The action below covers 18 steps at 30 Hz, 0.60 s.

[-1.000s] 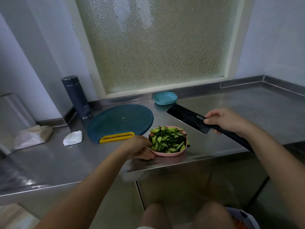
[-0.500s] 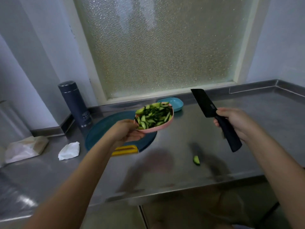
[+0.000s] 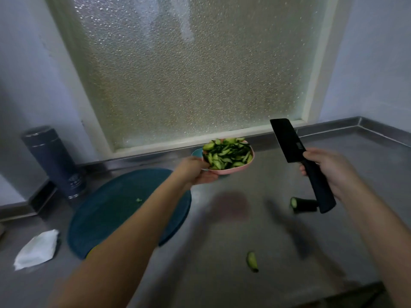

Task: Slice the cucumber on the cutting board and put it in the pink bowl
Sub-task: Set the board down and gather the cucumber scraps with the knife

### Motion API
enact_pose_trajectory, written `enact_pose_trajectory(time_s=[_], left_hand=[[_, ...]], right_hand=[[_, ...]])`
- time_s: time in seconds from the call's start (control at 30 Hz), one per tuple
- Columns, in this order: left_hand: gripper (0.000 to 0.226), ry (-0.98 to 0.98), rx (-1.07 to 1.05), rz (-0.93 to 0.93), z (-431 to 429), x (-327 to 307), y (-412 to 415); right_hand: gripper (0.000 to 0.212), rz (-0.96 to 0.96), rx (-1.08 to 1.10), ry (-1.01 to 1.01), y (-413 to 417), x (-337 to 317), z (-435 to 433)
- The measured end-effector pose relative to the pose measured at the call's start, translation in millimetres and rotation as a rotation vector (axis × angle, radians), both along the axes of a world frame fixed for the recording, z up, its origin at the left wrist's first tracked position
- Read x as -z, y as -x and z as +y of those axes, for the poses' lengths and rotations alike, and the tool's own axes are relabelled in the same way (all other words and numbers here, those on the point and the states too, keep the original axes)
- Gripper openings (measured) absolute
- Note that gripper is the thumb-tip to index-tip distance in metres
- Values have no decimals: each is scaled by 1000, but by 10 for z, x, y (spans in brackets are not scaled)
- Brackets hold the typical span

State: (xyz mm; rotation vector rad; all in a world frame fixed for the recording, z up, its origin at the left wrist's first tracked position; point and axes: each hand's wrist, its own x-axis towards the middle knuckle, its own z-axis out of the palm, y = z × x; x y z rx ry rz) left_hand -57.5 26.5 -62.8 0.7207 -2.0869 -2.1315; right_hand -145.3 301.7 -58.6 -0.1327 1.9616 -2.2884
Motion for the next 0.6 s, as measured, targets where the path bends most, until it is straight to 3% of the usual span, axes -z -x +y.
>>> enact_pose_trajectory(time_s=[0.17, 0.37, 0.6], left_hand=[[21, -54, 12, -102, 572, 329, 578], [24, -95, -120, -202, 833, 565, 1009], [28, -247, -290, -39, 790, 525, 1238]], right_hand=[[32, -42, 44, -11, 313, 135, 91], [33, -94, 67, -9, 501, 361, 99], [25, -57, 20, -1, 527, 419, 62]])
